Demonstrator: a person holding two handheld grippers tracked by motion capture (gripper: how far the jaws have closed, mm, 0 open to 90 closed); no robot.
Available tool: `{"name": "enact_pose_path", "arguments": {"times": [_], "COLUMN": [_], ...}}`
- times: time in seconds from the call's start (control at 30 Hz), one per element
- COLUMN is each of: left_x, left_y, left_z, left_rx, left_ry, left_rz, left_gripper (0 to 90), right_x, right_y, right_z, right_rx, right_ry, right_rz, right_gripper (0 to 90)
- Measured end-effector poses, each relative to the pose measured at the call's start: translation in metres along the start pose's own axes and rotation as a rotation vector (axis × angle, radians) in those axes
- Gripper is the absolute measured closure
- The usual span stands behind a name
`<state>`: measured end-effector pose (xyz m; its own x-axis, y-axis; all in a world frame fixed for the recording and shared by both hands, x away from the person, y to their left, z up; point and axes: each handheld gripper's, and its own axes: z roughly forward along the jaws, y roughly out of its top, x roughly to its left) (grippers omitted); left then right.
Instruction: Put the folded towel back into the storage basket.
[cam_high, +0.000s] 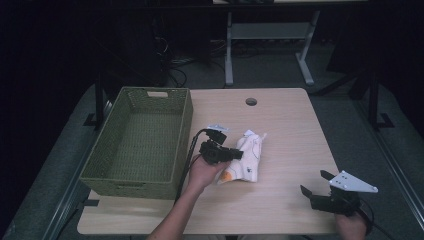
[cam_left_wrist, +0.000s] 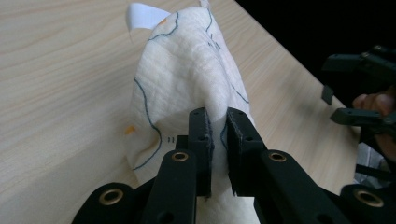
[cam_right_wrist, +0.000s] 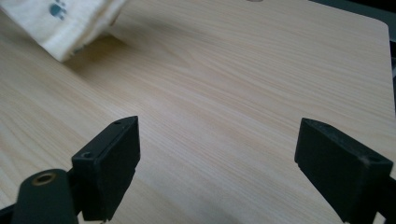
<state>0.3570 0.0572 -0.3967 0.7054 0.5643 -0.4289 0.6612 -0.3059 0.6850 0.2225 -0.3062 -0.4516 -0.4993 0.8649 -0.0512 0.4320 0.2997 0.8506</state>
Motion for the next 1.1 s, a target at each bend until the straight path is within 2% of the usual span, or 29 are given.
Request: {"name": "enact_pose_path", "arguments": {"times": [0.07, 0.13, 0.23, 0.47, 0.7, 1.1], "left_x": [0.000, 0.001, 0.003, 0.005, 0.006, 0.016], "left_y": [0.000, 0.000, 0.001, -0.001, 0.000, 0.004], "left_z": [-0.003, -0.008, -0.015, -0.025, -0.037, -0.064], "left_rx": [-0.009, -0.014, -0.035, -0.044, -0.062, -0.110], "left_ry": [-0.011, -0.023, -0.058, -0.112, -0.136, -0.166], "left_rz": [-0.008, -0.016, -0.037, -0.064, -0.062, -0.115], "left_gripper": [81.4, 81.4, 81.4, 81.5, 81.5, 81.5], "right_x": [-0.001, -0.004, -0.006, -0.008, -0.010, -0.008], "right_y": [0.000, -0.002, -0.003, -0.006, -0.006, -0.005], "right_z": [0.000, -0.001, 0.000, 0.000, 0.003, 0.004], "right_rx": [-0.002, -0.009, -0.007, -0.003, 0.006, 0.008], "right_ry": [-0.003, -0.004, -0.002, 0.004, 0.011, 0.014], "right_rz": [-0.002, 0.016, 0.027, 0.057, 0.057, 0.047], "right_gripper": [13.6, 13.6, 13.6, 13.6, 13.6, 13.6]}}
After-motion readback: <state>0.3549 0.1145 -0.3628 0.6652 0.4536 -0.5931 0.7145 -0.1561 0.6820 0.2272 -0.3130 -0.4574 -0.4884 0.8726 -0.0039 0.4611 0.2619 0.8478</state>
